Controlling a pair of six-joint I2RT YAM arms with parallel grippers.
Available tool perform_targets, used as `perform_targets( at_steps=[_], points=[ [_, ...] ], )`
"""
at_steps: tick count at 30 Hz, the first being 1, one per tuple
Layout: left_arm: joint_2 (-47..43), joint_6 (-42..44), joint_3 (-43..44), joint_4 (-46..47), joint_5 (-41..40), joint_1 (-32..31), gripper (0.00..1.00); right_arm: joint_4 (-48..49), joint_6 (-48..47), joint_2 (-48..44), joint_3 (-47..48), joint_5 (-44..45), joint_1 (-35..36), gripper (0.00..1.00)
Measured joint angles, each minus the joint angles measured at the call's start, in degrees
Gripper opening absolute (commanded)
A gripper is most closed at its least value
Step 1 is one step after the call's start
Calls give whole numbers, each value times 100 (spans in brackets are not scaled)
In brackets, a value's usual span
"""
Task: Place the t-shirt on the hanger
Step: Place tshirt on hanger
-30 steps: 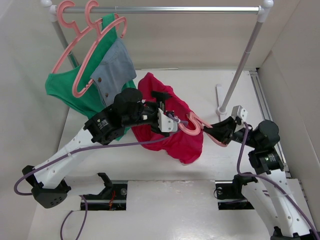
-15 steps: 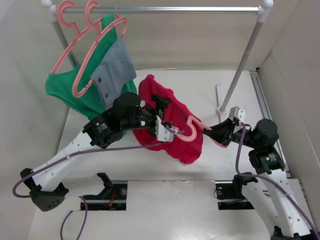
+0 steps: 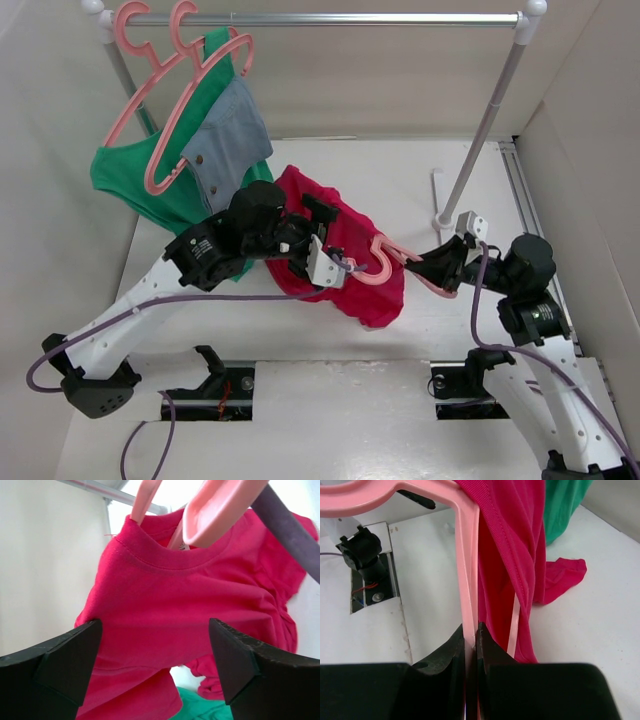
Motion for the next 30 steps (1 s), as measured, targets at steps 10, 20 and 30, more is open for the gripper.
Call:
perform_targets(
  at_steps=[10,20,30],
  points=[
    [81,-315,20,-433,-319,20,100,-328,-22,387,190,153,70,0],
    [-31,-9,-514,234,-2092,-507,100,-1095,-107,693,190,361,114,0],
    [26,-7,-472,74,-1628,-304,100,-1119,-103,533,111,332,151,0]
  ],
)
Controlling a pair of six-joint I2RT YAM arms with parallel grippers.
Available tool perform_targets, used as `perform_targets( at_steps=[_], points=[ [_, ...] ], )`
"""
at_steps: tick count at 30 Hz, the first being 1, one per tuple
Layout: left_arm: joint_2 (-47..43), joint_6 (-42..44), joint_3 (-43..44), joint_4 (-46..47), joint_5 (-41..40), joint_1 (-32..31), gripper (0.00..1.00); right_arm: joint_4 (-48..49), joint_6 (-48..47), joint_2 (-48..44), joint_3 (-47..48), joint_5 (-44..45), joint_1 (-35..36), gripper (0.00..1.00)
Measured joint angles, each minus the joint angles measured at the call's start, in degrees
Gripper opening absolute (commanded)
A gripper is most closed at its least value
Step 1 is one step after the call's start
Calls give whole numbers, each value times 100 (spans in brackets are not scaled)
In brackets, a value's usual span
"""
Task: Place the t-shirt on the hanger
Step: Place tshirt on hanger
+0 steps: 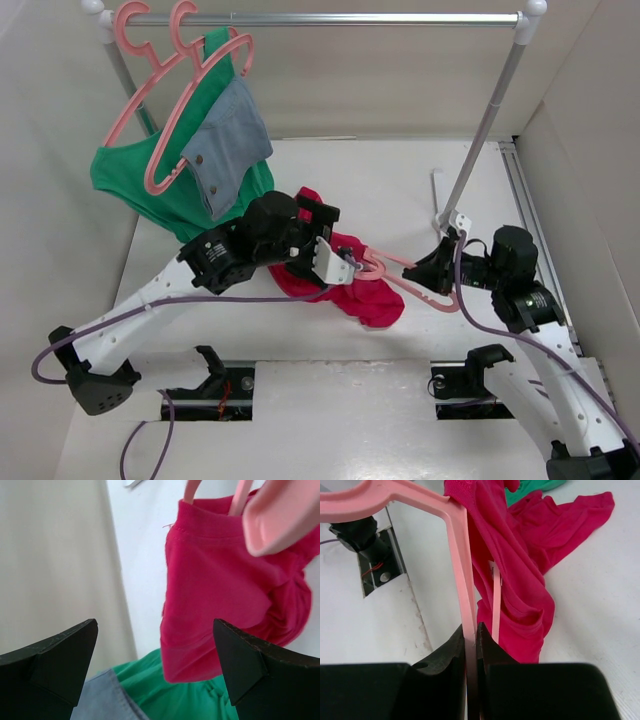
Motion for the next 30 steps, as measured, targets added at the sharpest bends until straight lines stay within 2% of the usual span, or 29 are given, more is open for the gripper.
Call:
perform_targets(
  at_steps=[10,13,15,16,17,19,22,26,30],
  points=[
    [1056,-376,459,-299,1351,518,100,-66,-68,-105,-39,361,-15,0],
    [1366,-393,501,-361,1637,608,96,-131,-92,-168,-55,481,-22,0],
    [1504,-376,527,-391,1788,643,91,-203,-116,-212,-83,533,-52,0],
    [1554,-372,533,-409,1871,664,81,-240,-129,-236,-83,568,-52,0],
    [1598,-361,546,-431,1969,675,75,-260,-144,-258,-83,588,-52,0],
    [1687,-361,621,-479,2135,721,70,-286,-151,-315,-85,610,-57,0],
    [1845,-380,796,-470,2365,793,70,-302,-155,-369,-85,610,-66,0],
    [1893,-411,824,-422,2487,817,80,-299,-155,-391,-85,608,-83,0],
    [1891,-442,811,-164,2465,831,80,-256,-151,-387,-120,525,-83,0]
  ],
)
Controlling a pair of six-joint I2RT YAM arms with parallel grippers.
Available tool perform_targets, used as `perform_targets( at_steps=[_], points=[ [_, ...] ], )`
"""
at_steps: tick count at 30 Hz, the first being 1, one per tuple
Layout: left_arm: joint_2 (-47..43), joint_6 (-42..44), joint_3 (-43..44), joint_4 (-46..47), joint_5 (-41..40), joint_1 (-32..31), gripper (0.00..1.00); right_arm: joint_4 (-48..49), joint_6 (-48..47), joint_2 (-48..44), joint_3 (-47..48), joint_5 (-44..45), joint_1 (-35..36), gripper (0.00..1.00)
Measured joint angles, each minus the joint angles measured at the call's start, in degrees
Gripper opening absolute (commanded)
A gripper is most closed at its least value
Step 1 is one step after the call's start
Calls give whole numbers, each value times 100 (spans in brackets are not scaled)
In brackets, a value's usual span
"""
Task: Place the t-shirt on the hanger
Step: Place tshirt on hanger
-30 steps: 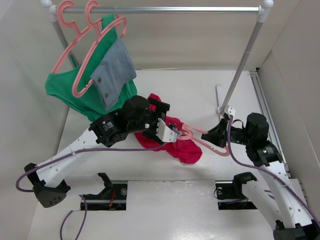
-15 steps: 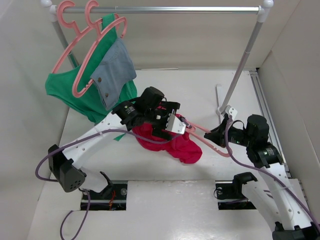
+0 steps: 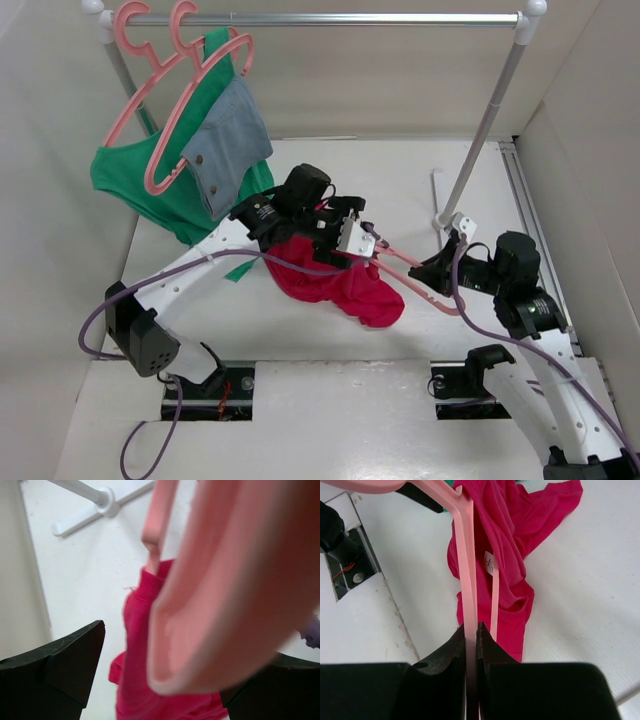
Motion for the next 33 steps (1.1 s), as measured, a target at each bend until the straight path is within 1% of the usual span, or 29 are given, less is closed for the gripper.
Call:
perform_targets(
  at_steps=[2,6,8,10,12,14,15,17,18,21,26,31,32,33],
  points=[
    [-35,59,-103,264,-13,24,80,61,0,26,-37,-81,0,0],
    [-74,343,-243,476,22,114,76,136,-2,136,-55,-184,0,0],
    [42,562,-109,313,201,214,73,160,-2,149,-55,-190,-2,0],
    [317,879,229,-79,435,293,69,160,-9,151,-55,-186,-2,0],
    [575,1156,490,-398,667,345,55,146,-22,155,-55,-149,-7,0],
    [737,1360,570,-647,863,363,38,131,-31,184,-55,-83,-20,0],
    [793,1434,581,-767,962,369,24,111,-39,195,-55,-57,-20,0],
    [918,1517,660,-855,1132,378,5,-13,-48,214,-57,-92,-11,0],
    [988,1532,743,-872,1196,389,0,-68,-57,221,-57,-114,2,0],
    [1134,1543,898,-944,1331,437,0,-74,-59,221,-55,-120,0,0],
    [1147,1537,901,-994,1403,472,0,-85,-42,221,-55,-125,2,0],
    [1145,1355,901,-997,1429,516,0,-81,-35,221,-55,-118,4,0],
    [1134,1314,901,-994,1421,518,0,-81,-35,221,-55,-105,4,3],
    [1121,1255,894,-981,1408,525,0,-76,-37,221,-55,-85,4,11]
  ],
)
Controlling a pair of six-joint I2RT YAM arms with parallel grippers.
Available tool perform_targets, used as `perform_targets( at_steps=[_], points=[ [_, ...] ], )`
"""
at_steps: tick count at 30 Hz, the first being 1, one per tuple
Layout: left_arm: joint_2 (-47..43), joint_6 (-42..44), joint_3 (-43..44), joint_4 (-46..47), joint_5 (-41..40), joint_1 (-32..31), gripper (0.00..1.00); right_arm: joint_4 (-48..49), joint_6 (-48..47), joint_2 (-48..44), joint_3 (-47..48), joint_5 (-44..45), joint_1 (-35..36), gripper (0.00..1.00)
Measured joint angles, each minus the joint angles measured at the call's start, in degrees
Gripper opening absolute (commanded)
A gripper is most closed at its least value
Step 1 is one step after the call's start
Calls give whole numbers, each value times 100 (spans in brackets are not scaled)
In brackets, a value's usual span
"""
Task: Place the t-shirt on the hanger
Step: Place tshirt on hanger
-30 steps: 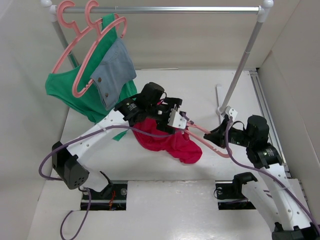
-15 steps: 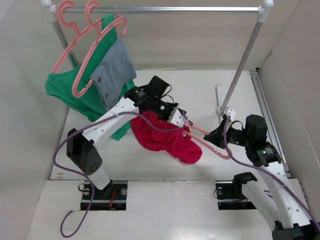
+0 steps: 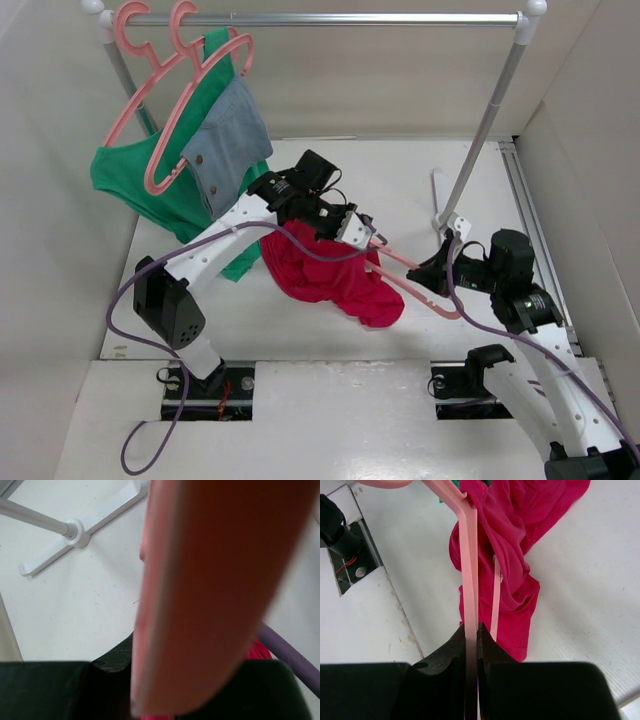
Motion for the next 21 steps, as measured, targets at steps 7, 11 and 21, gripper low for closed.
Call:
perform_targets(
  at_steps=[7,11,21],
  points=[
    [-564,-214,-614,55,-350,280,0,413,57,50,289,94,4,85],
    [-927,-243,-866,72,-450,560,0,647,42,225,721,136,4,94],
    [-2210,590,-1766,-20,-625,612,0,822,363,1176,1237,868,4,87]
  ],
)
